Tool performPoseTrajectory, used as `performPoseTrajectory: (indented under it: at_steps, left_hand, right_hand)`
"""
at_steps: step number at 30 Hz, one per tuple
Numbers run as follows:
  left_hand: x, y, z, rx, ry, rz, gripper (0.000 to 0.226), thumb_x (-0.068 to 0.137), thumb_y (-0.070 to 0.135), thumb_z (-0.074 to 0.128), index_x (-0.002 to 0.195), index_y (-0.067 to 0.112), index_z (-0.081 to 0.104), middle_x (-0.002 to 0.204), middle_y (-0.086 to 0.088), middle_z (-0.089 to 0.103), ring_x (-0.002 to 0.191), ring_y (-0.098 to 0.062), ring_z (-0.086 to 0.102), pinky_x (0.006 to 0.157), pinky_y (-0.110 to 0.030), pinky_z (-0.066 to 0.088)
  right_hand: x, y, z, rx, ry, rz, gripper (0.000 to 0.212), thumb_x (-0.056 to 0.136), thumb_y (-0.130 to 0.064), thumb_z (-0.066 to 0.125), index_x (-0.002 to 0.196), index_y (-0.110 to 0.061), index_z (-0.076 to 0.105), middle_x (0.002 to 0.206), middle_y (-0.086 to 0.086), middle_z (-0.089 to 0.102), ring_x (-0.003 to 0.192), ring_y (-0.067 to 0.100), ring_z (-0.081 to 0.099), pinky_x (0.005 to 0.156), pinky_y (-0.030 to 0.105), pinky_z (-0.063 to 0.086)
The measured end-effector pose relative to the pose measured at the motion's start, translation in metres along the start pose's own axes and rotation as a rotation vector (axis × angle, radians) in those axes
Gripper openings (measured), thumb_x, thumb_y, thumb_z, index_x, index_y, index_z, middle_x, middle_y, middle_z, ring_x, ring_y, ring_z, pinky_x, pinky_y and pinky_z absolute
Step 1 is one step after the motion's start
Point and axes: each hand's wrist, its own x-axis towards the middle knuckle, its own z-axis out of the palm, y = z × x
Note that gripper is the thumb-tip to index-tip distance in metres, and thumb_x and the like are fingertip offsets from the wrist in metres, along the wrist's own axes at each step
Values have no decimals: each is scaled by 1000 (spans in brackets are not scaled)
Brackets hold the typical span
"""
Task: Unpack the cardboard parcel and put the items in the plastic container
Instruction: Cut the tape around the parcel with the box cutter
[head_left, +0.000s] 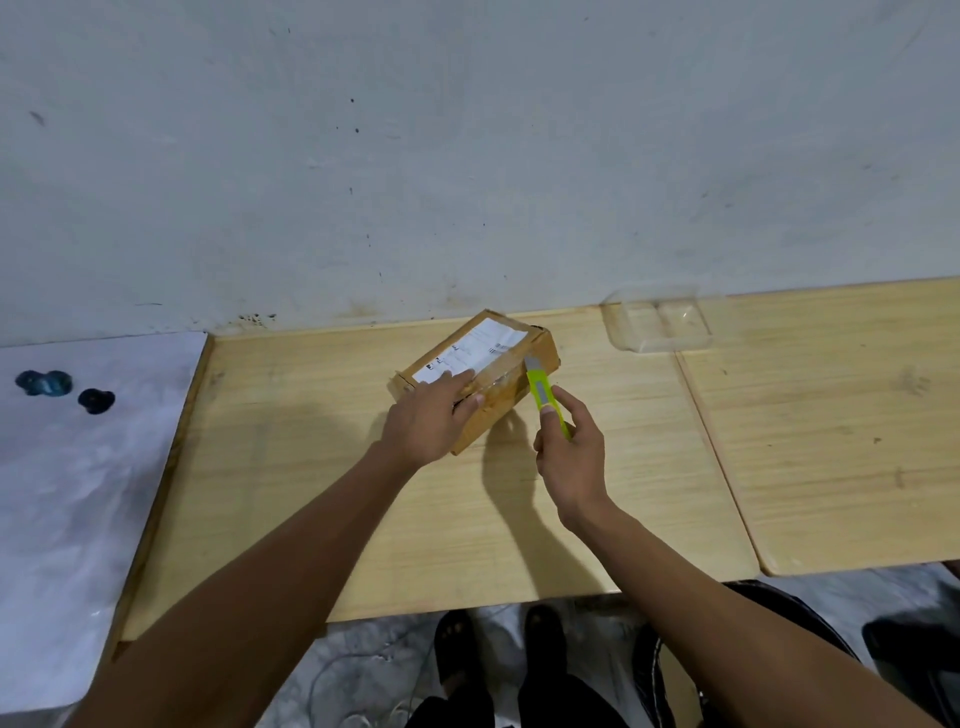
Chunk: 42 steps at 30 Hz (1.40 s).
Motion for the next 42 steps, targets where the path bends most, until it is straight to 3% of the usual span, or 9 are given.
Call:
performPoseTrajectory:
  at_steps: [10,16,18,20,22,24,37,42]
  left_hand:
    - [-2,17,37,237,25,-30,47,98,52,33,139,29,37,137,-5,47,114,-36,50,79,-46,50]
    - [-9,17,50,277,-57,53,43,97,44,41,137,28,45,139,0,48,120,-32,45,90,-45,46]
    - [-8,5,46,335,-93,114,51,95,50,43,143,34,39,152,3,37,133,-32,35,105,-45,36]
    - [-7,-11,41,344,-145,126,61,92,59,45,147,41,28,161,4,19,146,-32,13,115,-48,17]
    - [-5,-21,38,321,-189,124,67,90,65,44,149,44,21,163,2,7,148,-36,-3,117,-51,4]
    - [-4,-22,38,279,-220,115,69,90,65,44,150,43,18,163,0,3,147,-40,-8,118,-52,0]
    - [-5,-18,53,333,-166,97,71,89,67,39,151,41,15,163,-5,8,145,-47,-1,118,-54,7]
    - [-2,-20,56,370,-162,93,72,89,68,37,151,41,15,163,-5,9,144,-47,2,117,-54,9]
  right_hand:
    - [1,16,-12,-50,28,23,26,100,-26,49,124,-32,57,63,-1,55,52,11,48,55,30,44]
    - [7,41,-25,-134,53,92,29,100,-28,49,128,-26,57,69,0,58,58,14,52,58,32,44]
    - [8,43,-31,-125,35,99,28,101,-27,49,128,-27,57,68,0,57,56,14,50,55,32,43]
    - [8,43,-34,-122,23,99,28,101,-25,50,128,-26,56,69,1,57,56,13,50,55,31,42]
    - [7,43,-32,-114,18,105,29,101,-25,50,129,-26,56,70,1,58,57,13,50,54,30,42]
    - [7,43,-31,-94,29,115,29,101,-26,50,129,-26,56,70,1,58,57,13,50,53,30,42]
    - [11,37,-26,-19,14,131,28,101,-22,50,128,-25,56,64,1,53,53,12,46,51,29,39]
    - [-1,43,-25,-81,-76,105,30,100,-23,51,129,-24,59,60,-4,53,49,8,45,49,26,38]
